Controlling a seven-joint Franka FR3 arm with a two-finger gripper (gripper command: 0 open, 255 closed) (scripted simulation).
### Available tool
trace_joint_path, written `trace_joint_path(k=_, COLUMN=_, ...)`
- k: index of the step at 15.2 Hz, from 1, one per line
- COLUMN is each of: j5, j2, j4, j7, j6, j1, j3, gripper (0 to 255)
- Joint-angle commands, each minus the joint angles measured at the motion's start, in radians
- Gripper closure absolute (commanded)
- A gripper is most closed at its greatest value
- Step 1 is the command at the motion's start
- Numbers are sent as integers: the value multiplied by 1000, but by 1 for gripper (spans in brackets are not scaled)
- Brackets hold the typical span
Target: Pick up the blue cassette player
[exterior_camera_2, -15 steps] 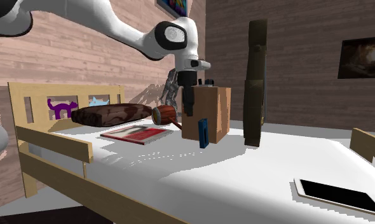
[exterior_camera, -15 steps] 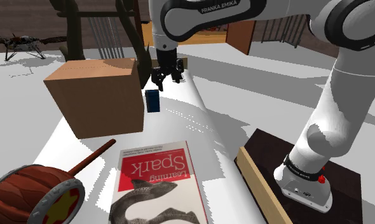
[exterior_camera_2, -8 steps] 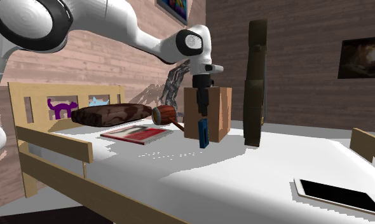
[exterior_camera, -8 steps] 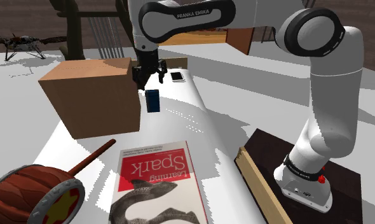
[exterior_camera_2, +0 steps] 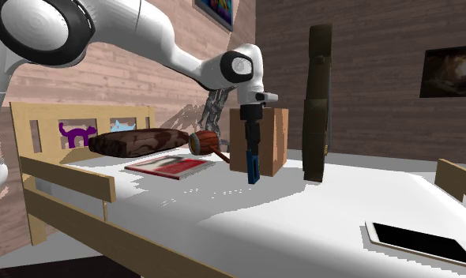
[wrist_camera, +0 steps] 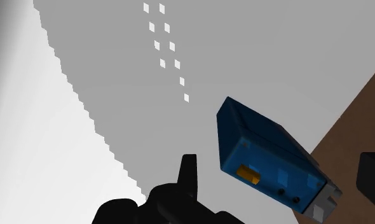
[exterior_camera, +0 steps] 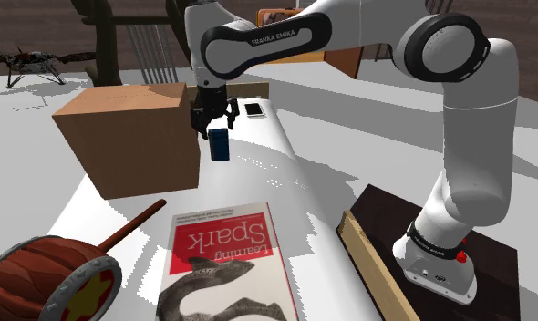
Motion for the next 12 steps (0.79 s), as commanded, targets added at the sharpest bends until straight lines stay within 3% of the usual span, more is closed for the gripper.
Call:
trace_joint_path(k=1, j5=0, j2=1, j4=-2, j7=0, j6=3, j1=0, j3=0, gripper=255)
trace_joint_path(k=12, j5=1, j2=-1, j4=21, j7=-2, j6=-22, j1=1, j3=1, gripper=255)
